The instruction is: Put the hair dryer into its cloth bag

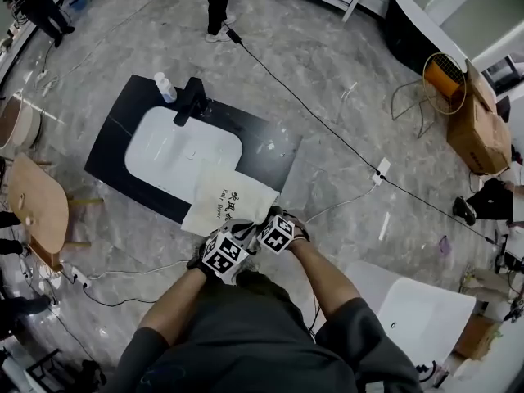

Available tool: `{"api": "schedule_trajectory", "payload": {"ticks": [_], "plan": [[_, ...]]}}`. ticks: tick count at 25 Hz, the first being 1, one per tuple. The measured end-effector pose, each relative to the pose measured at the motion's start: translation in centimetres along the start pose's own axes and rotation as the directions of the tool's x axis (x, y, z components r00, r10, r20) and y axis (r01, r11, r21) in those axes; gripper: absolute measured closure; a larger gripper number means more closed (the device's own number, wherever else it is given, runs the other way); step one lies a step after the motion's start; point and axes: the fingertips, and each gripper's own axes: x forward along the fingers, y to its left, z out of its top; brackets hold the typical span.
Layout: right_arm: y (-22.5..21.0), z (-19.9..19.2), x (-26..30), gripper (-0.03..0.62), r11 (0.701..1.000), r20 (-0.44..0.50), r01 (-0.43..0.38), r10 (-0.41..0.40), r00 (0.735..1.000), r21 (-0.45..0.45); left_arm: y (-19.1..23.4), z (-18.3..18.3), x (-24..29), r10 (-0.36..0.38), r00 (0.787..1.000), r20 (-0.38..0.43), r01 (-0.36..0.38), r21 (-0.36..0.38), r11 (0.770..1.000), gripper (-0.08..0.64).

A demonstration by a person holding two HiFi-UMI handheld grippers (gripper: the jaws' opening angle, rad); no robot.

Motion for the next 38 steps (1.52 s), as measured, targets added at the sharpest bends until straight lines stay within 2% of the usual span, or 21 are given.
{"api": "schedule_trajectory", "payload": {"ticks": [5,10,16,21,24,27,32,33,35,38], "plan": [[-0.1,0.5,0.8,0.354,0.999,-0.006,-0.019,0.019,1.0,-0.038,0.7,-0.5,0.1,-0.021,1.0,0.009,0.021,-0.044,0.999,0.546],[-0.2,0.7,1.1,0.353,0.999,0.018,-0.026,0.027,0.999,-0.038,1.7,-0.3,0.1,-0.009,1.0,0.012,0.01,-0.081,0.997,0.546],[-0.2,0.6,0.9,0.345,1.0,0.067,-0.017,0.018,0.998,-0.012,1.6,-0.6,0.3,-0.016,1.0,-0.014,0.015,-0.071,0.997,0.546],[-0.3,0.4,-0.2,0.326,0.999,0.135,0.012,-0.018,0.991,0.041,1.7,-0.3,0.1,-0.016,1.0,-0.02,0.015,-0.064,0.998,0.546],[0.0,-0.5,-1.5,0.323,0.999,0.159,0.02,-0.026,0.987,0.039,1.9,-0.2,0.2,-0.015,1.0,-0.011,0.015,-0.058,0.998,0.546],[0.0,-3.0,-2.3,0.321,0.999,0.127,0.04,-0.042,0.991,0.017,1.9,-0.1,0.3,-0.019,1.0,-0.012,0.018,-0.059,0.998,0.546],[-0.2,-7.6,-1.1,0.321,0.998,0.002,0.044,-0.044,0.999,-0.032,1.7,-0.2,0.2,-0.025,0.999,-0.03,0.023,-0.062,0.998,0.546],[-0.3,-7.7,-0.9,0.333,0.998,-0.001,0.049,-0.049,0.999,-0.046,1.7,-0.2,0.3,-0.026,0.999,-0.032,0.024,-0.061,0.998,0.546],[-0.3,-7.3,-0.9,0.462,0.996,0.018,0.063,-0.062,0.998,-0.069,1.7,-0.3,0.5,-0.029,0.999,-0.036,0.027,-0.06,0.998,0.546],[-0.3,-6.5,-1.5,0.477,0.993,0.051,0.069,-0.064,0.997,-0.1,1.8,-0.2,0.7,-0.037,0.999,-0.039,0.035,-0.061,0.998,0.546]]}}
